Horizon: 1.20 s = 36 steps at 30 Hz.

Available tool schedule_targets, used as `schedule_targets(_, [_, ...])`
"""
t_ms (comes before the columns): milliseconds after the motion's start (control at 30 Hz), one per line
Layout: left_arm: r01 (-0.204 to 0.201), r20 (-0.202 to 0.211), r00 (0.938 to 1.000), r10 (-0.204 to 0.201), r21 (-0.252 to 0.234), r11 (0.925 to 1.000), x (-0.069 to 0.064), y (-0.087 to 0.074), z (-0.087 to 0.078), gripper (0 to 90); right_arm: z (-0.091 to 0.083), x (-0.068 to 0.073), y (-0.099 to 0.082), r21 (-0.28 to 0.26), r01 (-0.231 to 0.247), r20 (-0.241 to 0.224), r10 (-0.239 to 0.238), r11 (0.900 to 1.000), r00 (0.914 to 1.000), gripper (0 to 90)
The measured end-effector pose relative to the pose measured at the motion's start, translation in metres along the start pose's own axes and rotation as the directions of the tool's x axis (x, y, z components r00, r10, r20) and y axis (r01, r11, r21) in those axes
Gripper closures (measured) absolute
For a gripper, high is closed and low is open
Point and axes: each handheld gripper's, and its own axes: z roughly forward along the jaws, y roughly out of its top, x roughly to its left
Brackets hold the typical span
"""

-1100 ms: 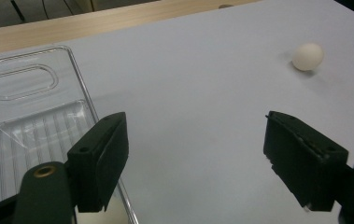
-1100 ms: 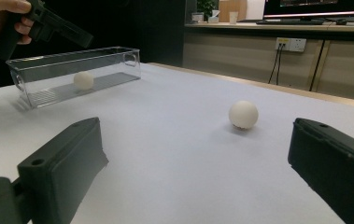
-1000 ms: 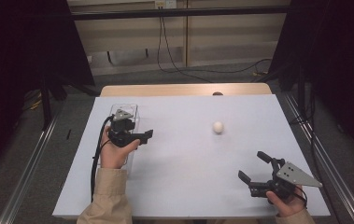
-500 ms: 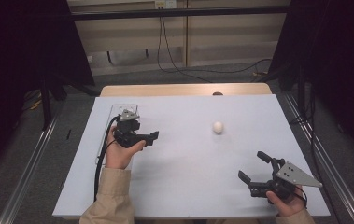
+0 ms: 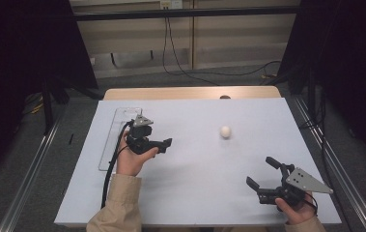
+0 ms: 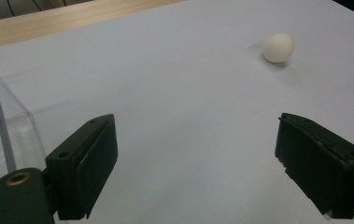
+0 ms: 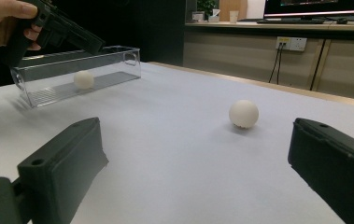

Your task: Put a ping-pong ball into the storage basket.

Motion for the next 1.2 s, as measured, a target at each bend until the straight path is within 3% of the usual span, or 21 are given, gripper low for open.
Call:
schedule_targets(833, [-0.039,0.026,0.9990,0.038,0.041,0.9984,-0.018,-0.001,0.019,11.2,0.001,0.000,0.000,0.003,0.001,-0.003,-0.001,1.0000,1.0000,2.8])
schedule_targets(1200, [-0.048,0.031,0.9984,0.047,0.036,0.9982,-0.026,-0.001,0.025,11.1,0.001,0.000,0.000,0.003,0.003,0.000,-0.003,1.0000,1.0000,2.9])
